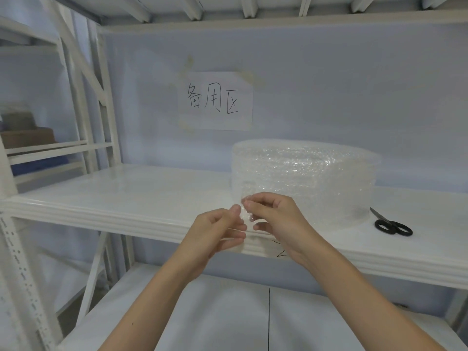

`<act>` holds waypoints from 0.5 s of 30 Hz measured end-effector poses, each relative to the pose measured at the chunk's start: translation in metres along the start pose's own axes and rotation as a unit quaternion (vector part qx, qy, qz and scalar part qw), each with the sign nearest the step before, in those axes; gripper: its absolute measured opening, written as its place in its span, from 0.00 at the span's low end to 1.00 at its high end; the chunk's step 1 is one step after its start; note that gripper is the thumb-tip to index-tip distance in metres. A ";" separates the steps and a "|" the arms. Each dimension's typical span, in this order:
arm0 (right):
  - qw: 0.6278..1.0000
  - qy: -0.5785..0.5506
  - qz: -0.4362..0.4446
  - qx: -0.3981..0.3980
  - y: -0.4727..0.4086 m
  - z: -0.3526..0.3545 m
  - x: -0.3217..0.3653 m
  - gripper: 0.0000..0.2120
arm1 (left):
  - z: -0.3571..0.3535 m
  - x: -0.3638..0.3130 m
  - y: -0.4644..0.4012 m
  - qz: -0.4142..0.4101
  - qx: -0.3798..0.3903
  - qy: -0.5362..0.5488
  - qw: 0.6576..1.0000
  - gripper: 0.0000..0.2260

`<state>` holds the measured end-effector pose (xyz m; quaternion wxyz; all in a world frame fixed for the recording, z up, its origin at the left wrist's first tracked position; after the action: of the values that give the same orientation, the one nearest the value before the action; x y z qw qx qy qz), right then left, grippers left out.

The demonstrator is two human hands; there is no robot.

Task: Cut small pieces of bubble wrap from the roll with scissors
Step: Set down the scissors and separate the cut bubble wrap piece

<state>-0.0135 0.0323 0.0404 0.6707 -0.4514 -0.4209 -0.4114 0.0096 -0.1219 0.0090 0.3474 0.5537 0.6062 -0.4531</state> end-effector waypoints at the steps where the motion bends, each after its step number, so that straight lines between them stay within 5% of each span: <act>1: 1.000 0.000 -0.004 -0.001 -0.004 -0.006 -0.001 0.04 | 0.003 0.000 0.001 -0.004 -0.001 -0.006 1.000 0.15; 5: 0.999 -0.022 -0.025 0.024 -0.017 -0.031 -0.002 0.06 | 0.020 -0.009 -0.001 -0.034 -0.028 -0.009 0.999 0.08; 15: 0.999 0.016 -0.009 0.026 -0.073 -0.065 0.009 0.08 | 0.064 -0.028 -0.009 -0.022 -0.088 -0.075 0.993 0.08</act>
<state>-0.0666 -0.0497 0.0526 0.6851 -0.4232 -0.4247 -0.4138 0.0000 -0.1914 0.0145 0.4287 0.4719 0.6282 -0.4459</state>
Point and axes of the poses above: each hand's wrist, its own y-axis away from the middle knuckle, its own z-axis out of the back of the hand, x = y × z, the point moved 2 cm from there along -y, towards the middle knuckle, and after that the axes turned 13 degrees about y, right-handed, at the moved point
